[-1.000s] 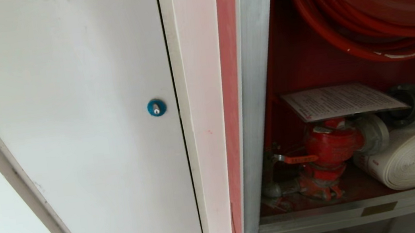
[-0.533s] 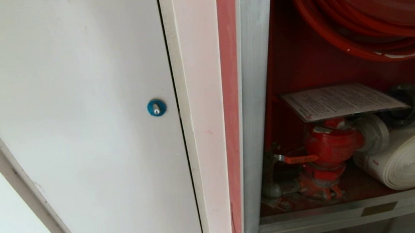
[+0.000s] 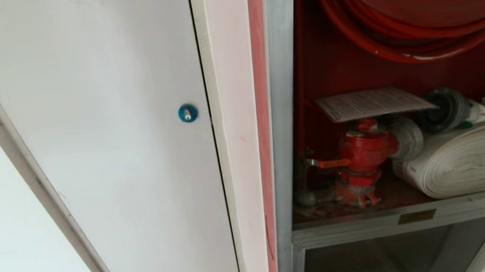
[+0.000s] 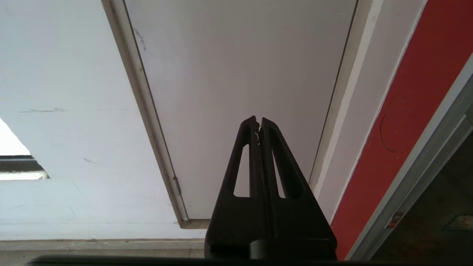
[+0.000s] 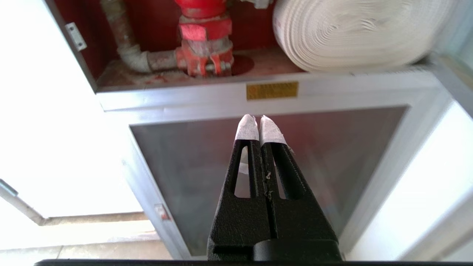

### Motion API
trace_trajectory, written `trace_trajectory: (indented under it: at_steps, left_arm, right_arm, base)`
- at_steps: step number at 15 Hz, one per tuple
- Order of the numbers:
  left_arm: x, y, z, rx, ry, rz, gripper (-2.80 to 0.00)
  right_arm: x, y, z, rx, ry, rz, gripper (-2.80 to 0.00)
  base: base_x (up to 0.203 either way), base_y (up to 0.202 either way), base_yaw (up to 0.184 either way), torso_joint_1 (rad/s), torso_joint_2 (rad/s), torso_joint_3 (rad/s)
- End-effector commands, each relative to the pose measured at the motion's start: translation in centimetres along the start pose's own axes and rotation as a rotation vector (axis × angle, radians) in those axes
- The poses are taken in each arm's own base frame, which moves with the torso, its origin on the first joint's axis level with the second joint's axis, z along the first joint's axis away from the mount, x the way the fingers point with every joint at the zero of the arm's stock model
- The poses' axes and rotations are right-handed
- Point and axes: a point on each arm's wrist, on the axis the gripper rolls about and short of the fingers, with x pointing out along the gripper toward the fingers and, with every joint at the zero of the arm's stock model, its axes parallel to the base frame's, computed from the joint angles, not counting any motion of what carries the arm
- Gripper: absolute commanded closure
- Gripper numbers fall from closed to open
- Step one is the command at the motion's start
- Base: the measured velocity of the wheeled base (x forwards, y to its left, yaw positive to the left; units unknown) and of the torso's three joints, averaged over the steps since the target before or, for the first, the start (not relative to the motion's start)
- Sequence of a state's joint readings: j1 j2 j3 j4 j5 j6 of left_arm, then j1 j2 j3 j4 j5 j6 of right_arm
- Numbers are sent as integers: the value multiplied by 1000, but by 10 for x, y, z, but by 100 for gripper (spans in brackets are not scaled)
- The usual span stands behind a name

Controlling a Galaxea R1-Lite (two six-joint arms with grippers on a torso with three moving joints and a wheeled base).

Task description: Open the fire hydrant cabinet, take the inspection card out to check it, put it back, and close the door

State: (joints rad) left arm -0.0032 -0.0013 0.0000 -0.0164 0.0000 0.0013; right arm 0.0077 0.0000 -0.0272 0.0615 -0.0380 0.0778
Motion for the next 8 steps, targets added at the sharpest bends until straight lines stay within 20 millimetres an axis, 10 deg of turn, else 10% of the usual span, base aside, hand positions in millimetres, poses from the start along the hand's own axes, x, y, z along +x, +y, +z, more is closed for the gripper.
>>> trace_trajectory:
  at_steps: [1,8]
  left_arm:
    - [1,0,-3,0,12,0,0]
    - [1,0,-3,-1,13,0,0]
  right_arm:
    - [0,0,0,0,1,0,0]
    - [0,0,0,0,2,-1,0]
  base:
    - [-196,0,3,-2,0,0]
    - [-196,0,0,3,1,1]
